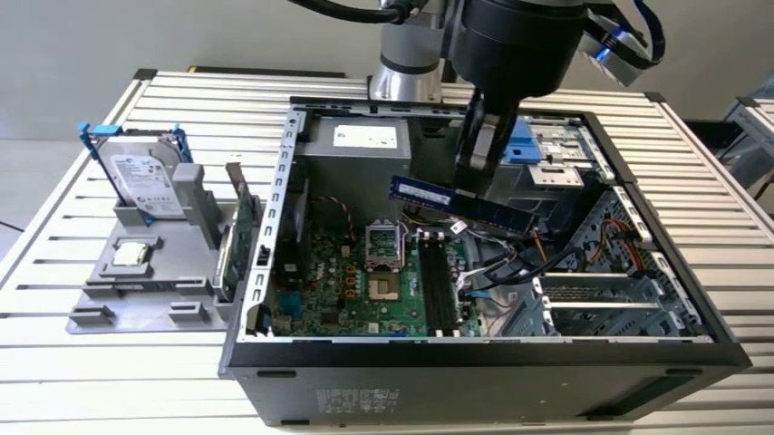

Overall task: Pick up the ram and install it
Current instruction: 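Insert the ram into the slot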

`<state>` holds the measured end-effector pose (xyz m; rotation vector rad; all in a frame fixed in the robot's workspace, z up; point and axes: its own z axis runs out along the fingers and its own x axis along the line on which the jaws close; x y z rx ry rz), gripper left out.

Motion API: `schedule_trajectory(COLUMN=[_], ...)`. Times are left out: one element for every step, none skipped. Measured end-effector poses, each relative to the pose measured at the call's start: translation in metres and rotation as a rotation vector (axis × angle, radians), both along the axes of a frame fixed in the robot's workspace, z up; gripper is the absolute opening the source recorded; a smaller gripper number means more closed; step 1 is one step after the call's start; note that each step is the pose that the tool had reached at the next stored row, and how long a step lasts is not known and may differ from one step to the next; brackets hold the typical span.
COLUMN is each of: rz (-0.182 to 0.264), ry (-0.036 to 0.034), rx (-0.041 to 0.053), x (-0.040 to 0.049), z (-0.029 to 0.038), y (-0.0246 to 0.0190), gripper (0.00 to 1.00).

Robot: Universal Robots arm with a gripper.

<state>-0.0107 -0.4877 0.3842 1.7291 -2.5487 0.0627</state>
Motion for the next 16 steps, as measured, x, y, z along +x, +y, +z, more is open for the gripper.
schedule_trajectory(rz=[-0.007,-0.015,-0.023,-0.030,-0.037,-0.045,-0.053,-0.061,-0.068,-0.076,-0.084,-0.092,-0.099,-0.107,-0.115,-0.123], ry=[0.0000,0.0000,0.0000,0.0000,0.0000,0.0000,0.0000,0.0000,0.0000,0.0000,0.0000,0.0000,0.0000,0.0000,0.0000,0.0000], rx=[0.0000,0.0000,0.0000,0.0000,0.0000,0.0000,0.0000,0.0000,0.0000,0.0000,0.0000,0.0000,0.0000,0.0000,0.0000,0.0000], x=[0.0000,0.0000,0.0000,0.0000,0.0000,0.0000,0.0000,0.0000,0.0000,0.0000,0.0000,0.0000,0.0000,0.0000,0.0000,0.0000], z=[0.0000,0.0000,0.0000,0.0000,0.0000,0.0000,0.0000,0.0000,0.0000,0.0000,0.0000,0.0000,0.0000,0.0000,0.0000,0.0000], y=[0.0000,0.0000,0.0000,0.0000,0.0000,0.0000,0.0000,0.0000,0.0000,0.0000,0.0000,0.0000,0.0000,0.0000,0.0000,0.0000], gripper=[0.00,0.00,0.00,0.00,0.00,0.00,0.00,0.00,0.00,0.00,0.00,0.00,0.00,0.00,0.00,0.00])
